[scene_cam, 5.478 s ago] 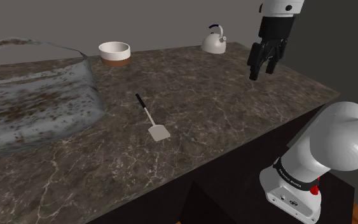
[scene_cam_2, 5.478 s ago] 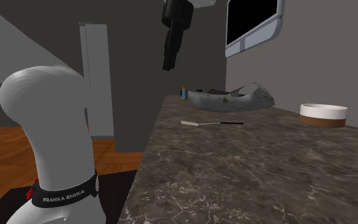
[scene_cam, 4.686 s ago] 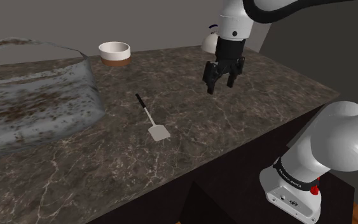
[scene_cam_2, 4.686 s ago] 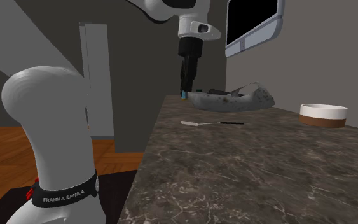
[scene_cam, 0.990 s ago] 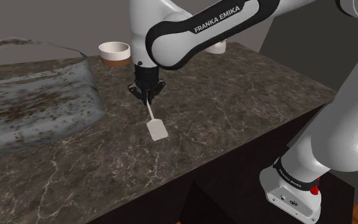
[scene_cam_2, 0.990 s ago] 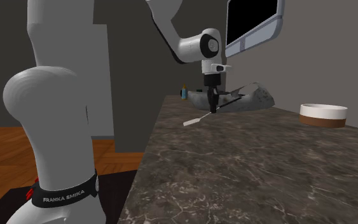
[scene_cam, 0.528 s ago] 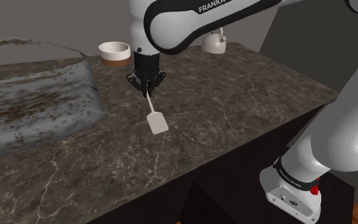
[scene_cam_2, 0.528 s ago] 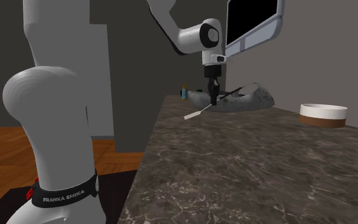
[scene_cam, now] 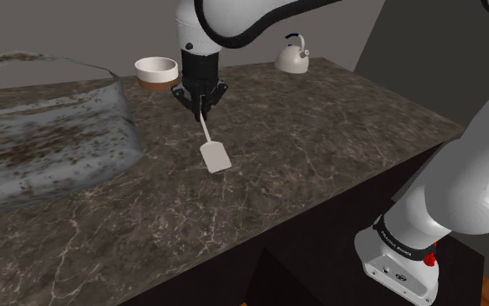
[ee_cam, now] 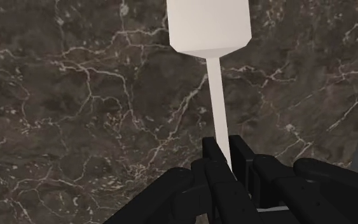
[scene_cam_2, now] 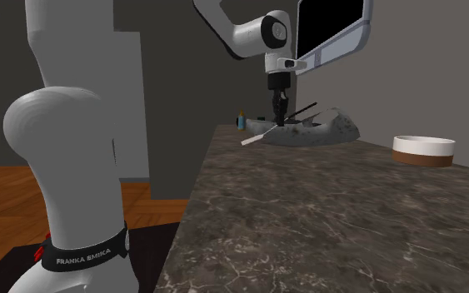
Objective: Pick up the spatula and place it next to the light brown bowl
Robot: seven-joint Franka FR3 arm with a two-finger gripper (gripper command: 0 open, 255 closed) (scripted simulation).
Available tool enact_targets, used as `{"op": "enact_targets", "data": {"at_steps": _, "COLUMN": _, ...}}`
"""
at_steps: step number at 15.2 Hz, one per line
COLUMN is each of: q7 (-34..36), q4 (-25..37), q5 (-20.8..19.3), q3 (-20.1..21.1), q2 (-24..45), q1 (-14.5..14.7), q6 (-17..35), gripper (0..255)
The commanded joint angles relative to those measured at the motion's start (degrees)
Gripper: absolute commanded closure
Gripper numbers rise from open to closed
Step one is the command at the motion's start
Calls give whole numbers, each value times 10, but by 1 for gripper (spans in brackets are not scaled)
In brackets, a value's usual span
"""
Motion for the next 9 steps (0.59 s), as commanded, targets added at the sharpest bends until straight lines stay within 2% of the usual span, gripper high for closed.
{"op": "enact_targets", "data": {"at_steps": 1, "q7": -2, "q4": 15, "q5": 2, "q3": 0, "q2": -4, "q1": 0, "q6": -18, "gripper": 255}}
{"op": "enact_targets", "data": {"at_steps": 4, "q7": -4, "q4": 28, "q5": 4, "q3": 0, "q2": -7, "q1": 0, "q6": -34, "gripper": 255}}
{"op": "enact_targets", "data": {"at_steps": 9, "q7": -51, "q4": 89, "q5": -13, "q3": -24, "q2": 44, "q1": -25, "q6": -46, "gripper": 255}}
